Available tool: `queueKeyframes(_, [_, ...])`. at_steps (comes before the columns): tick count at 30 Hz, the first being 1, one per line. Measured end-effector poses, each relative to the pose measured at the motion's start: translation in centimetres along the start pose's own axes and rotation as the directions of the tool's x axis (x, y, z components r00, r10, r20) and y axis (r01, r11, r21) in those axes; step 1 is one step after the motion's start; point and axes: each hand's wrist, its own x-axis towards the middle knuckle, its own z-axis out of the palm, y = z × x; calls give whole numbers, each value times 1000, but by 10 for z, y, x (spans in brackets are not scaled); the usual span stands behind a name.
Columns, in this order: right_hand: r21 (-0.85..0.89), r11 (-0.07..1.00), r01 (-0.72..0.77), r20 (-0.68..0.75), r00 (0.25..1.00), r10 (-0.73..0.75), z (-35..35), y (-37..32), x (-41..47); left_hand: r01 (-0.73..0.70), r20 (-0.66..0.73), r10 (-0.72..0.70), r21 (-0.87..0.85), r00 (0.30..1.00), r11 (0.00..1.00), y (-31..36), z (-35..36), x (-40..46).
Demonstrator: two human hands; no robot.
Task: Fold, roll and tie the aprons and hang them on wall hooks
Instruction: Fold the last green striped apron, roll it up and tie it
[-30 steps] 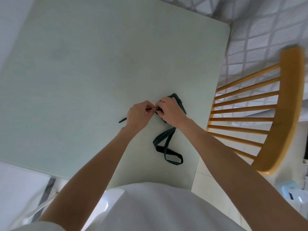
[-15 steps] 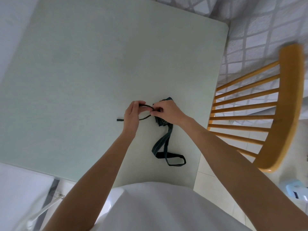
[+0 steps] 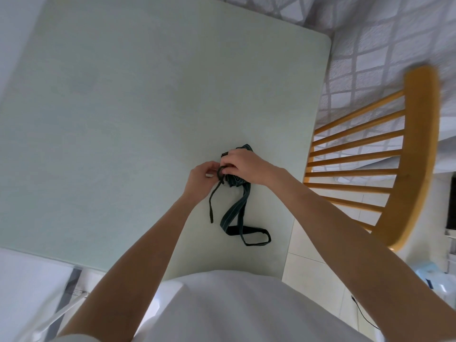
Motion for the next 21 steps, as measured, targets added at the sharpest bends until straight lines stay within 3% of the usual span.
queueKeyframes(3, [-128,992,10,29,1000,-7,-2,-3,1,-31,10,31,12,999,999,-1,-2,2])
queueKeyframes(9, [-278,961,-7,-230,971,-60,11,-9,3,-11,-16,11,-37,1000,999,2,0,0])
queueKeyframes(14, [-392,920,12,-351,922,-162,24,-5,-4,70,-8,-72,-176,997,982,2,-1,0])
queueKeyframes(21, [-275,961,36,-427,891,-155,22,-2,-11,-16,75,24,-105,997,994,11,-14,3])
